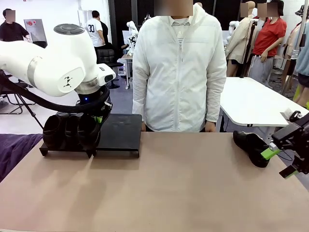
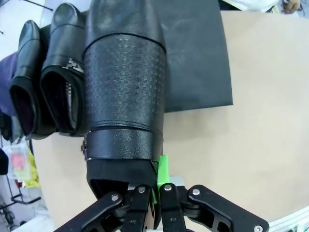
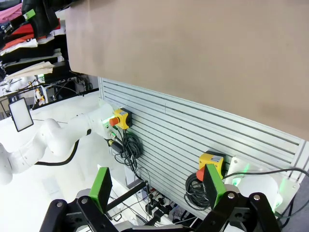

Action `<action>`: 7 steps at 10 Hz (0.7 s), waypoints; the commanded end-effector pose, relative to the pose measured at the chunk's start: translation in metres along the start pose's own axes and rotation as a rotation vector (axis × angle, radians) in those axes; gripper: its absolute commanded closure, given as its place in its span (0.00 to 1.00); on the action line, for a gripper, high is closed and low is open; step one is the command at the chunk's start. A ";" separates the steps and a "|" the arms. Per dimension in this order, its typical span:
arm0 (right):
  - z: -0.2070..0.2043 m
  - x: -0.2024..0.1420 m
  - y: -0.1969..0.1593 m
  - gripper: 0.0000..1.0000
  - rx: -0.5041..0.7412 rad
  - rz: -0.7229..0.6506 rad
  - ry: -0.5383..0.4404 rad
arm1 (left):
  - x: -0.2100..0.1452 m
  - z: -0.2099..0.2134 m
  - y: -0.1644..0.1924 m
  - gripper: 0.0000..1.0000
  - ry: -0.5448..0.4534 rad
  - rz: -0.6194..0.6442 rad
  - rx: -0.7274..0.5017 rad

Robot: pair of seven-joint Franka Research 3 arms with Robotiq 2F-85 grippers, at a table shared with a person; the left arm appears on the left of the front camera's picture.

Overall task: Organize the shoes by placing them on the stand.
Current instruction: Place the Shoe from the middle of the table onto the Shoes Stand.

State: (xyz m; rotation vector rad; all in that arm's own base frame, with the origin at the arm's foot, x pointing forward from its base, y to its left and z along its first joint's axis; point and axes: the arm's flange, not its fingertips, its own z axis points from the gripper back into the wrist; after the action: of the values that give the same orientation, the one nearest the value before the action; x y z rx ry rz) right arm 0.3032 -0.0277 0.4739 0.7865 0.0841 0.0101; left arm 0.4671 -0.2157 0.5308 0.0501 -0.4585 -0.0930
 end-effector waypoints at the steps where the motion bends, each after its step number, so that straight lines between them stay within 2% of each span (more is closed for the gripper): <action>1: 0.002 0.000 0.002 0.00 0.012 -0.007 -0.001 | -0.005 0.017 0.001 1.00 -0.005 0.013 0.021; 3: 0.002 0.000 0.002 0.00 0.012 -0.007 -0.001 | -0.002 0.004 0.000 1.00 0.006 -0.001 0.007; 5: 0.002 0.000 0.002 0.00 0.012 -0.007 -0.001 | 0.030 -0.017 -0.002 1.00 -0.100 0.081 0.059; 7: 0.002 0.000 0.002 0.00 0.012 -0.007 -0.001 | 0.055 -0.044 -0.001 1.00 -0.128 0.072 0.025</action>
State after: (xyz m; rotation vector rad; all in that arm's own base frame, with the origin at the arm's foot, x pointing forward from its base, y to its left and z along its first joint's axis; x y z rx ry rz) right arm 0.3032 -0.0277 0.4740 0.7864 0.0839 0.0102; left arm 0.5160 -0.2118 0.5177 0.0430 -0.5426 -0.0269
